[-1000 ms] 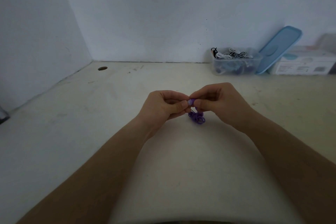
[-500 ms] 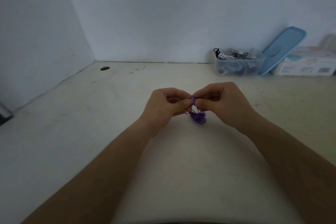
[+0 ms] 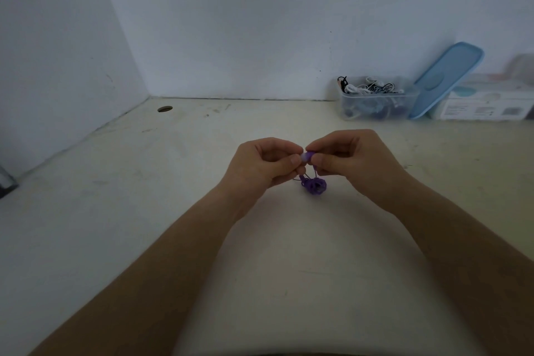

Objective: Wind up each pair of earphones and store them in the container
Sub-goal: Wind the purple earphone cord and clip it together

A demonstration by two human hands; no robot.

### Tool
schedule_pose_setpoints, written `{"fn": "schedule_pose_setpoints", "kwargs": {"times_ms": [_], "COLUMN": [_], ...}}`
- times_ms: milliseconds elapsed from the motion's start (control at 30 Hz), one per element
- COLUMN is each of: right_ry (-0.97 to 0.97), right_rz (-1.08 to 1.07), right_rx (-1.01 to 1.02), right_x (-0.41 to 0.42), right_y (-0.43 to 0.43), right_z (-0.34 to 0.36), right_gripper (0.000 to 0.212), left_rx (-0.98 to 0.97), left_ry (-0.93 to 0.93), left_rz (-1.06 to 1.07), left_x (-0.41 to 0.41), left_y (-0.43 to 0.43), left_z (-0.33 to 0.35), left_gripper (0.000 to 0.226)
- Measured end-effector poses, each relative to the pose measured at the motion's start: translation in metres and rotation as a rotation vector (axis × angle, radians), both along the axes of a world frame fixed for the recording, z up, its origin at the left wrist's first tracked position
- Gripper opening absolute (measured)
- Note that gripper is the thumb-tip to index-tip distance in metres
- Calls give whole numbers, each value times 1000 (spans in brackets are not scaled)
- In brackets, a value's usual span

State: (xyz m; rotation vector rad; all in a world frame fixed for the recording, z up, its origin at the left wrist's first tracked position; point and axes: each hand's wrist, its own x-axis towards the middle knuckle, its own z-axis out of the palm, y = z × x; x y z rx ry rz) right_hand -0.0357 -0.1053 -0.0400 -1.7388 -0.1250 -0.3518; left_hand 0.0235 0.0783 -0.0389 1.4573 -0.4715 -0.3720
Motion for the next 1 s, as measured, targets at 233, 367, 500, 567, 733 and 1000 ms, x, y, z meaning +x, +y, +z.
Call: {"fn": "schedule_pose_setpoints", "kwargs": {"times_ms": [233,367,500,567,733,1000], "right_ry": [-29,-43,-26,-21,-8,35], "right_rz": [-44,-61,-44,-42,-19,-10], "right_rx": [-109,-144,-72,-56,-56,-78], "right_x": [1,2,3,3,1,0], "right_y": [3,2,3,2,0,0], "right_z": [-3,-4,-3,-2,0,1], "right_gripper": [14,13,14,14,11,10], "left_rx": [11,20,6,-2,-10,64], "left_ry": [35,28,22,28,39,-5], "left_rz": [6,13,1,-7,-17,15], "left_x": [0,1,2,2,0,1], "left_y": [-1,-1,0,0,0,-1], "left_z": [-5,-4,-2,-1,1,-1], "left_gripper": [10,9,11,14,13,11]}}
